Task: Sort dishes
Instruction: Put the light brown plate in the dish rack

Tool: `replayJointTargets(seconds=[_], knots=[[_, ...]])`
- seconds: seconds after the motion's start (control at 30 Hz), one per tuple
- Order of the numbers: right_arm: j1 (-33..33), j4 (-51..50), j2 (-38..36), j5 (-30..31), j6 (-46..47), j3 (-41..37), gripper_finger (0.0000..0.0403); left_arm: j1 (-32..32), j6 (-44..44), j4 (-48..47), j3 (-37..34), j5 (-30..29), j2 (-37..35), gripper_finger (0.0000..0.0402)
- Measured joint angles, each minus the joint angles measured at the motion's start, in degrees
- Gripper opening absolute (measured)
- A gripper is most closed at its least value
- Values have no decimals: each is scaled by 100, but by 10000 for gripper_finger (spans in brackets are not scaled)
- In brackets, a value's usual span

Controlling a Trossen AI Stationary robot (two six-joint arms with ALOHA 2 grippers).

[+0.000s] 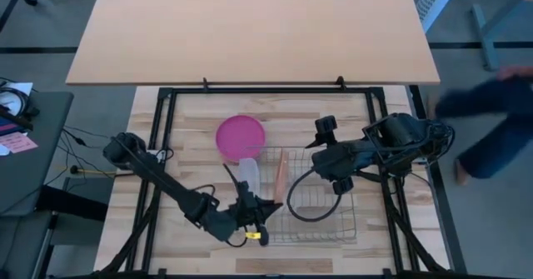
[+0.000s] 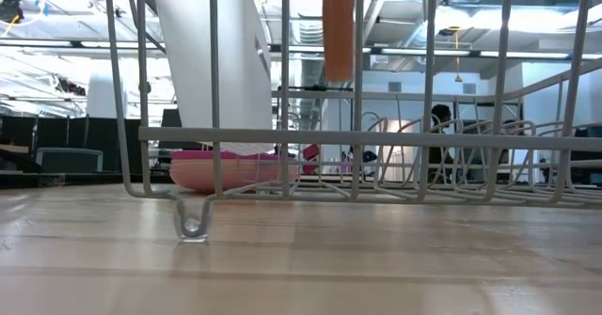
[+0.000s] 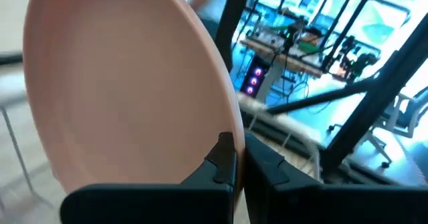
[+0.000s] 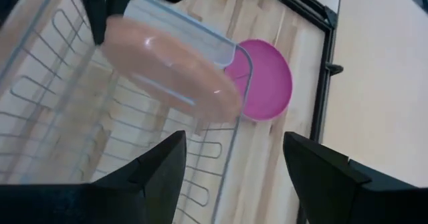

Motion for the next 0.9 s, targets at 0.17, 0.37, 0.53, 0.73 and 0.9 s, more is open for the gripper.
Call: replayJointTargets(seconds=[0.17,0.37,0.53,0.73,0.9], knots=[[0,0,0,-20,643,0,256,-12,-94,27,0,117,363,0],[0,11,0,-39,1840,-35,256,-16,-90,3,57,368,552,0],[74,-7,9,-45,2210,-452,256,-39,9,-67,74,525,612,0],[227,-8,7,-45,2477,-1025,256,-79,-196,-522,74,553,625,0],[252,-2,7,142,2793,-1196,256,-95,-569,-660,74,534,625,0]])
